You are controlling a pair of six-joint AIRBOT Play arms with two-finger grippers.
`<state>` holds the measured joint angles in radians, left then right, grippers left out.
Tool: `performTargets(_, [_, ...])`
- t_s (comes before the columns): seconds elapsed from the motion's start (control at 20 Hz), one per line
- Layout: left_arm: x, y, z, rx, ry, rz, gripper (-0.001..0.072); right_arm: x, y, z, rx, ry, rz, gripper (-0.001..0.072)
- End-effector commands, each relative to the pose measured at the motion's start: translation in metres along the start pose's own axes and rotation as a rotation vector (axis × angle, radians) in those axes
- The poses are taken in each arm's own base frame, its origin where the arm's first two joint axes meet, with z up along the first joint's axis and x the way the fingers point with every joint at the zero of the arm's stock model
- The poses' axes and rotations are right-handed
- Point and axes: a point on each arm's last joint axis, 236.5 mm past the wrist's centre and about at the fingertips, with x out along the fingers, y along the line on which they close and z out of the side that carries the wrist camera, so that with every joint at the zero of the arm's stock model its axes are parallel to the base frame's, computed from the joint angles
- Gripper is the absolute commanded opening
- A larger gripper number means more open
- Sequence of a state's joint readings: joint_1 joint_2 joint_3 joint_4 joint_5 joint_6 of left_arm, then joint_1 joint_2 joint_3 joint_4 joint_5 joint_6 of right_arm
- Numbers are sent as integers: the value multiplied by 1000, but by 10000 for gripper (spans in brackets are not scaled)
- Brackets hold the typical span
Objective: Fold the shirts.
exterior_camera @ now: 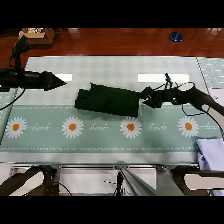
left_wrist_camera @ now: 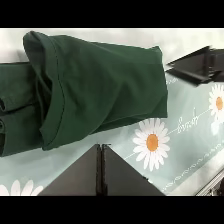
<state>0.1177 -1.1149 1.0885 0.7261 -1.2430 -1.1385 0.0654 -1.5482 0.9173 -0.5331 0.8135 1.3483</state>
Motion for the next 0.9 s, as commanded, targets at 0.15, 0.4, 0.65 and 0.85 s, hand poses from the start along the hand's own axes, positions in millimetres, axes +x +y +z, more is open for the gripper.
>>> performTargets(0.15, [0, 0, 0, -1, 0, 0, 19, 36, 27, -48, -15, 148, 83, 79])
performTargets(0.4, [0, 1, 0, -1, 0, 1, 20, -50, 103, -40, -322, 180, 220, 30])
performTargets(0.65, [1, 1, 0, -1, 2, 1, 19, -196, 130, -28, -405, -4, 45, 30])
performTargets(0.85, [1, 1, 0, 2, 2, 1, 19, -300, 82, -51, -347, -162, -254, 29])
